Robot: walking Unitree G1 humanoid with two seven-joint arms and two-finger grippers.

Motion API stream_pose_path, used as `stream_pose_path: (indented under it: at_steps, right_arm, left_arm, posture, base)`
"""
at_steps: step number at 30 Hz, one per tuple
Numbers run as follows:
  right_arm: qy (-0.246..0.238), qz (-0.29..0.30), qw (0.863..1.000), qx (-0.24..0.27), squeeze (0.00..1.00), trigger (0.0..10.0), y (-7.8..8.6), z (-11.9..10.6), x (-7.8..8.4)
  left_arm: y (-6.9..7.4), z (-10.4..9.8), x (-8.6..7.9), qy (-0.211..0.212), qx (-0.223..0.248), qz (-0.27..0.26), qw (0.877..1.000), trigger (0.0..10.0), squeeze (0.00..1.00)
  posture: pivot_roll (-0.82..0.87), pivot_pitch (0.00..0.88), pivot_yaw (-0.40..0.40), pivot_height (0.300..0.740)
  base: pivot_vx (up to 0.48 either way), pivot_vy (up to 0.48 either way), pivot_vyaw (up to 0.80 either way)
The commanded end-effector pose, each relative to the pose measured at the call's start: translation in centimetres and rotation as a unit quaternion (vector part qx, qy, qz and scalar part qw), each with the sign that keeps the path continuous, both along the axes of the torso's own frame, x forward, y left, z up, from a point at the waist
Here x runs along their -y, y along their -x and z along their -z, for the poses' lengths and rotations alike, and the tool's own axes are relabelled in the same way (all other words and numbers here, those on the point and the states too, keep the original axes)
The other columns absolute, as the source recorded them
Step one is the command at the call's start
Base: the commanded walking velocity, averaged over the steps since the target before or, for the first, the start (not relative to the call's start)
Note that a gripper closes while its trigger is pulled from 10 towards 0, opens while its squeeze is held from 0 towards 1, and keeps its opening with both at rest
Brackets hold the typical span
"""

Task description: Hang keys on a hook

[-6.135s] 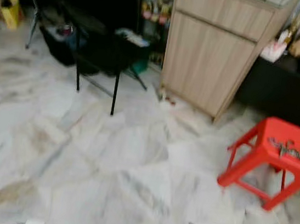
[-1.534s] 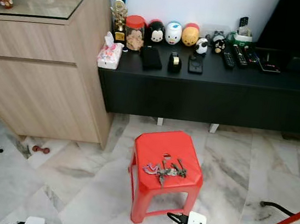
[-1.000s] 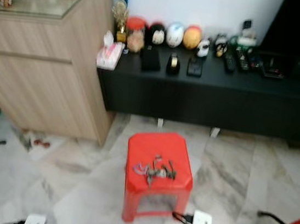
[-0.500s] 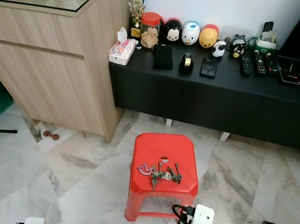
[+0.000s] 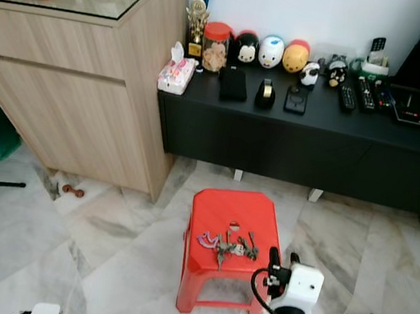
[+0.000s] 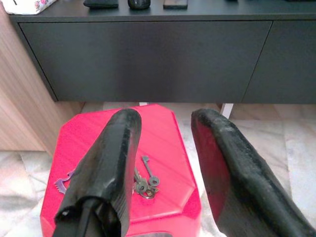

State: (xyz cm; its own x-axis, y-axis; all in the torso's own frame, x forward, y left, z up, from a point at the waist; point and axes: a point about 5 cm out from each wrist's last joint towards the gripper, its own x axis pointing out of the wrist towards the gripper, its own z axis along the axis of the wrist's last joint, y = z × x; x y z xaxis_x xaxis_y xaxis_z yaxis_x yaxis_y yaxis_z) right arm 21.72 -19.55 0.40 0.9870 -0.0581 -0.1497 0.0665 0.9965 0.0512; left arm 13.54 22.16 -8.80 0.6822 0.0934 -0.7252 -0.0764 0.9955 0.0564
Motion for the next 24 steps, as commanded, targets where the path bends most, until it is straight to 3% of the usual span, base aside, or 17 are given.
stream_pose_path:
  at_steps: [1,2,4,9,24]
  right_arm:
    - [0.007,0.001,1.0,-0.013,0.0,10.0,0.3,0.2,0.4]
    - [0.007,0.001,1.0,-0.013,0.0,10.0,0.3,0.2,0.4]
    - [0.005,0.005,1.0,-0.013,0.0,10.0,0.3,0.0,0.6]
    - [0.004,0.004,1.0,-0.023,0.0,10.0,0.4,0.1,0.7]
    - [-0.006,0.004,1.0,-0.013,0.0,10.0,0.4,-0.7,0.4]
  left_arm:
    - [0.6,-0.1,-0.1,-0.019,0.018,-0.018,0.999,10.0,0.0]
    - [0.6,-0.1,-0.1,-0.019,0.018,-0.018,0.999,10.0,0.0]
    - [0.4,-0.6,0.0,-0.016,0.071,-0.048,0.996,10.0,0.0]
    - [0.1,-1.3,0.2,-0.024,0.115,-0.039,0.992,10.0,0.0]
    - [0.1,-1.9,0.6,-0.017,0.165,-0.046,0.985,10.0,0.0]
  posture:
    - [-0.22,0.045,-0.024,0.74]
    - [-0.22,0.045,-0.024,0.74]
    - [-0.22,0.04,-0.031,0.74]
    - [-0.21,0.031,-0.034,0.74]
    - [-0.2,0.035,-0.035,0.74]
  base:
    - [0.0,0.0,0.0]
    - [0.0,0.0,0.0]
    - [0.0,0.0,0.0]
    - [0.0,0.0,0.0]
    - [0.0,0.0,0.0]
